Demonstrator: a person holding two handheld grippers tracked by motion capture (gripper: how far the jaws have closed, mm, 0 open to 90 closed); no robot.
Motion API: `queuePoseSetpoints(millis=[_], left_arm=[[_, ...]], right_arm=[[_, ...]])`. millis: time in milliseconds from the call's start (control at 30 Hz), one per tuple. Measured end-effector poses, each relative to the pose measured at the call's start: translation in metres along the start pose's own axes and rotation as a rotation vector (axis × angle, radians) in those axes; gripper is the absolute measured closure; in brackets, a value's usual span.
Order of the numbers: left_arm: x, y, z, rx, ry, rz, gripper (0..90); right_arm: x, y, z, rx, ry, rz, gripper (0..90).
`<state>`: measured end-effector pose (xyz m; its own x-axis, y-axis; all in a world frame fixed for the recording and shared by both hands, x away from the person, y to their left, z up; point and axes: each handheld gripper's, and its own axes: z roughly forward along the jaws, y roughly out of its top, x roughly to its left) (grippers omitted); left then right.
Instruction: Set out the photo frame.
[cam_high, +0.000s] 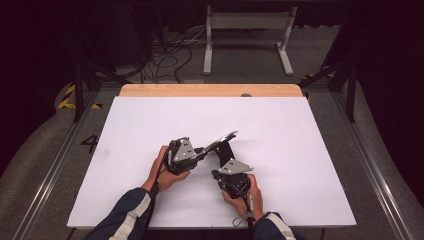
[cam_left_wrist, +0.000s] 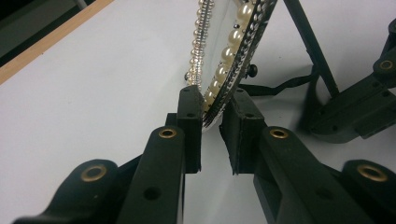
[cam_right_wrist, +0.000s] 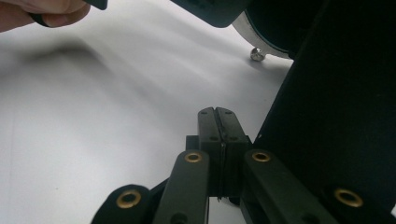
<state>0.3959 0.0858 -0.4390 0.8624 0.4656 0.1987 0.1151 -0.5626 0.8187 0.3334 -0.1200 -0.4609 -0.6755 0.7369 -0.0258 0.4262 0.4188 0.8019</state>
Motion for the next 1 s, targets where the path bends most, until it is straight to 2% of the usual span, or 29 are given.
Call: queuePoseSetpoints(millis=[200, 367, 633, 733, 800, 900, 1000], left_arm=[[-0.001, 0.0, 0.0, 0.002, -0.004, 0.001, 77.6], [0.0, 0.0, -0.001, -0.014, -0.011, -0.014, 78.5], [0.001, -0.001, 0.006, -0.013, 0.007, -0.033, 68.2], [0.001, 0.0, 0.011, -0.003, 0.032, -0.042, 62.5], [0.002, 0.001, 0.013, -0.009, 0.024, -0.049, 62.2], [0.001, 0.003, 0.015, -0.01, 0.013, -0.029, 64.7], [-0.003, 0.006, 0.017, -0.002, 0.008, 0.015, 70.9]], right_arm=[[-0.004, -0.001, -0.001, 0.006, -0.005, 0.01, 90.0], [-0.008, -0.002, -0.003, 0.006, -0.008, 0.014, 90.0], [-0.008, -0.003, -0.003, 0.008, -0.005, 0.019, 90.0], [-0.007, -0.004, -0.005, 0.008, -0.011, 0.017, 90.0], [-0.007, -0.006, -0.006, 0.005, -0.023, 0.021, 90.0], [-0.009, -0.007, -0.008, -0.001, -0.035, 0.03, 90.0], [-0.013, -0.009, -0.011, -0.002, -0.052, 0.045, 90.0]])
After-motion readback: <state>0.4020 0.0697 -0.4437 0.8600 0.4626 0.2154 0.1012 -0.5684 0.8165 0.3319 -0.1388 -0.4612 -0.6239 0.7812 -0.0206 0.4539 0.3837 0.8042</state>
